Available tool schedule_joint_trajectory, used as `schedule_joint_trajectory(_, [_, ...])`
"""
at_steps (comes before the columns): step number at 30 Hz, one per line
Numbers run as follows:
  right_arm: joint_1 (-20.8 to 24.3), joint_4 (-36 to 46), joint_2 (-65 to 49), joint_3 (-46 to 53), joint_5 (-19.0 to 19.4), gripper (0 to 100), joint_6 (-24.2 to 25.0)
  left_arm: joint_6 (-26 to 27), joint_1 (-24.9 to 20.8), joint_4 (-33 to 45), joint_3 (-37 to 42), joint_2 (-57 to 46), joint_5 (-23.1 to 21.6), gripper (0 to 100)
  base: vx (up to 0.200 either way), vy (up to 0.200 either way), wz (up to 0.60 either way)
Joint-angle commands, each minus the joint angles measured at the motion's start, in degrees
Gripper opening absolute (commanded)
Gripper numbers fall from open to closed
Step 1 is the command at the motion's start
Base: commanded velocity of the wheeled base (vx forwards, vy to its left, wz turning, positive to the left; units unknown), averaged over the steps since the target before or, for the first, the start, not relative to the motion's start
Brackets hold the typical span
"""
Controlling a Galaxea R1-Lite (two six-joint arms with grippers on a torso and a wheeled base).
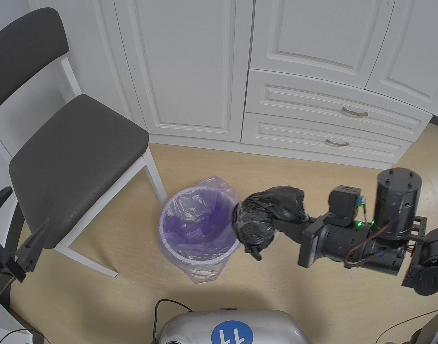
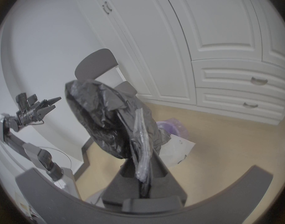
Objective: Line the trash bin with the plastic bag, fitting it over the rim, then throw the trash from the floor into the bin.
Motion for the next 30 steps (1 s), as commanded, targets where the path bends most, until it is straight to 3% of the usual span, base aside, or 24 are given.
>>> schedule_joint_trajectory(1, [4.5,-7.38,13.46,-4.12,-0.93,0,8.92,-2.73,1.59,0.23,-3.97,-0.4,0.09,100,0.0,0.0,0.0])
schedule_joint_trajectory(3, [4.85,-8.43,14.87,-4.91,-1.29,0,10.59,-2.99,1.86,0.23,-4.15,-0.31,0.09,100,0.0,0.0,0.0])
schedule_joint_trajectory(4, [5.91,-11.51,20.14,-8.43,-3.66,0,16.91,-3.78,3.09,0.32,-4.67,-0.23,0.09,100,0.0,0.0,0.0])
schedule_joint_trajectory(5, [6.26,-12.39,22.52,-10.1,-4.62,0,19.11,-3.78,3.53,0.23,-4.67,-0.23,0.0,100,0.0,0.0,0.0])
schedule_joint_trajectory(8, [6.44,-14.5,27.26,-13.17,-5.68,0,22.89,-3.78,4.23,0.23,-4.59,-0.23,0.0,100,0.0,0.0,0.0])
schedule_joint_trajectory(11, [6.35,-22.23,35.96,-15.99,-6.29,0,27.37,-3.78,4.32,0.14,-4.59,-0.4,0.0,100,0.0,0.0,0.0])
schedule_joint_trajectory(15, [5.21,-37.79,45.63,-16.69,-6.03,0,27.64,-3.7,4.32,0.14,-4.59,-0.4,0.0,100,0.0,0.0,0.0])
schedule_joint_trajectory(18, [4.59,-44.12,49.94,-16.86,-5.68,0,27.37,-3.7,4.32,0.14,-4.5,-0.4,0.0,100,0.0,0.0,0.0])
schedule_joint_trajectory(30, [1.6,-44.82,57.06,-22.67,-5.15,0,27.55,-3.61,4.32,-0.3,-3.8,-0.4,-0.17,100,0.0,0.0,0.0])
